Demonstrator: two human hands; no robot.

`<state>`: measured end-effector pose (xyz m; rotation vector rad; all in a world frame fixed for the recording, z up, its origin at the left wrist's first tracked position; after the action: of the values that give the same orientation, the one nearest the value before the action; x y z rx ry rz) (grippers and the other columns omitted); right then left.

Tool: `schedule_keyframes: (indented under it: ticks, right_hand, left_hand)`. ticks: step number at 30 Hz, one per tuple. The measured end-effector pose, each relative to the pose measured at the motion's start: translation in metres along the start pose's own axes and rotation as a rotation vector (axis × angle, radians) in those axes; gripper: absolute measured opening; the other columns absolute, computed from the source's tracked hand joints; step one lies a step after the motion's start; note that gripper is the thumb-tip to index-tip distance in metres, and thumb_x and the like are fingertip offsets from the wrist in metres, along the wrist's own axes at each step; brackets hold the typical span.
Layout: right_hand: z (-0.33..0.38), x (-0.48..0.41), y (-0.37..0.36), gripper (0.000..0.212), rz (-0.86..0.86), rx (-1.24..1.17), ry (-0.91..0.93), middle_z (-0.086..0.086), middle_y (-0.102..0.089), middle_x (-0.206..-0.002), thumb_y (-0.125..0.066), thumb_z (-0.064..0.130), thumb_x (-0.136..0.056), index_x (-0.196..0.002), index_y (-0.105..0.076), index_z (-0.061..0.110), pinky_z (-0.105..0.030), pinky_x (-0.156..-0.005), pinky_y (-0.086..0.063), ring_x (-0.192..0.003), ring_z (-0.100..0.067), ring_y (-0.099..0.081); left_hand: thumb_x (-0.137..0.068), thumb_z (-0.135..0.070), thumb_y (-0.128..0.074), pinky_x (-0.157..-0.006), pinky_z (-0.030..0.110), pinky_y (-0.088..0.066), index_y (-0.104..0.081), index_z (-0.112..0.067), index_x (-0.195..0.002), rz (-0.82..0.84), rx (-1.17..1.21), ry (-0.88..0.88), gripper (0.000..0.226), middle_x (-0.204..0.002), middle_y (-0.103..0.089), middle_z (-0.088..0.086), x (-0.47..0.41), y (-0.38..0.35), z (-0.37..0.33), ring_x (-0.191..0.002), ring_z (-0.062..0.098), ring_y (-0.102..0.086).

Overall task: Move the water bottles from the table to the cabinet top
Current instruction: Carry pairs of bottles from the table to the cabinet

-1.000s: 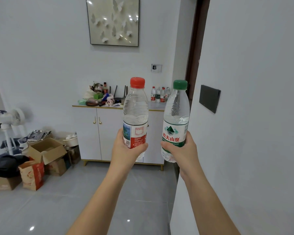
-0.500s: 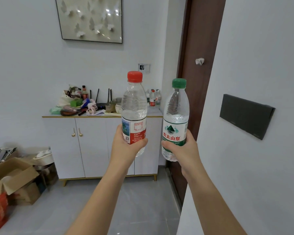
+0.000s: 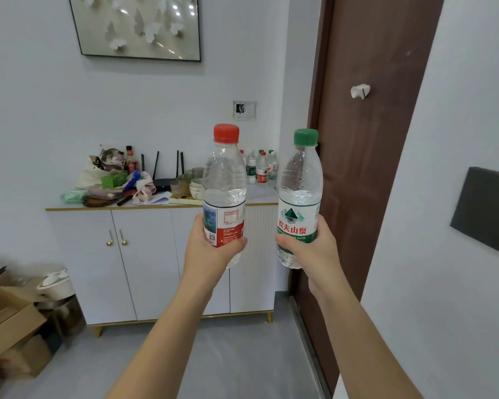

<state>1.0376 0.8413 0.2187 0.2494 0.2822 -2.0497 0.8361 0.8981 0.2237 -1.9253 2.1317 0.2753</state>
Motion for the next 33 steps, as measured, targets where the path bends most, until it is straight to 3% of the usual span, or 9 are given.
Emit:
schedule_keyframes:
  ticks: [8, 18, 23, 28, 33]
  right_hand:
    - [-0.036, -0.144, -0.012, 0.058, 0.003, -0.017, 0.016, 0.007, -0.068, -0.107, -0.079, -0.002, -0.072, -0.119, -0.057, 0.025, -0.019, -0.07, -0.053, -0.098, -0.008, -0.065]
    - [-0.085, -0.263, -0.011, 0.056, -0.016, -0.03, -0.01, 0.011, -0.067, -0.102, -0.078, -0.005, -0.073, -0.114, -0.057, 0.027, -0.015, -0.062, -0.054, -0.091, -0.004, -0.065]
    - [-0.118, -0.314, -0.012, 0.055, -0.061, -0.01, -0.023, 0.005, -0.069, -0.106, -0.078, -0.005, -0.072, -0.113, -0.058, 0.025, -0.028, -0.076, -0.055, -0.095, -0.01, -0.066]
    - [-0.147, -0.377, -0.028, 0.054, -0.076, 0.029, -0.019, 0.004, -0.069, -0.103, -0.079, -0.007, -0.07, -0.109, -0.058, 0.025, -0.024, -0.074, -0.053, -0.095, -0.01, -0.066]
    - [-0.166, -0.453, -0.057, 0.055, -0.109, 0.052, -0.013, 0.008, -0.069, -0.1, -0.081, -0.005, -0.069, -0.104, -0.058, 0.03, -0.023, -0.073, -0.053, -0.093, -0.009, -0.066]
  left_hand:
    - [-0.073, -0.003, -0.079, -0.066, 0.014, -0.049, -0.048, -0.029, -0.123, -0.016, 0.022, -0.039, 0.064, -0.109, -0.064, -0.008, -0.127, -0.042, 0.031, -0.095, 0.006, -0.062]
    - [-0.072, -0.002, -0.079, -0.063, 0.016, -0.053, -0.049, -0.03, -0.119, -0.032, 0.016, -0.021, 0.063, -0.109, -0.064, -0.004, -0.234, -0.077, 0.081, -0.096, 0.011, -0.063]
    - [-0.072, -0.001, -0.079, -0.057, 0.012, -0.051, -0.052, -0.029, -0.114, -0.02, 0.023, -0.005, 0.058, -0.103, -0.066, -0.003, -0.291, -0.091, 0.111, -0.091, 0.011, -0.065]
    - [-0.07, 0.002, -0.079, -0.061, 0.014, -0.052, -0.052, -0.034, -0.101, 0.014, 0.005, -0.03, 0.054, -0.098, -0.066, -0.005, -0.363, -0.102, 0.138, -0.088, 0.009, -0.065]
    - [-0.069, -0.003, -0.081, -0.07, 0.021, -0.052, -0.052, -0.029, -0.109, 0.032, -0.001, -0.014, 0.056, -0.103, -0.066, -0.003, -0.451, -0.104, 0.164, -0.092, 0.01, -0.065]
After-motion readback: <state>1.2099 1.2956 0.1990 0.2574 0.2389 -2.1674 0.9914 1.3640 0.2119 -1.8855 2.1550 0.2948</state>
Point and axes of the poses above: each hand's wrist, its own x-axis away from the middle knuckle, its own y-axis out of the back of the hand, z = x × y, the point moved 9 cm from there along -x, towards the middle knuckle
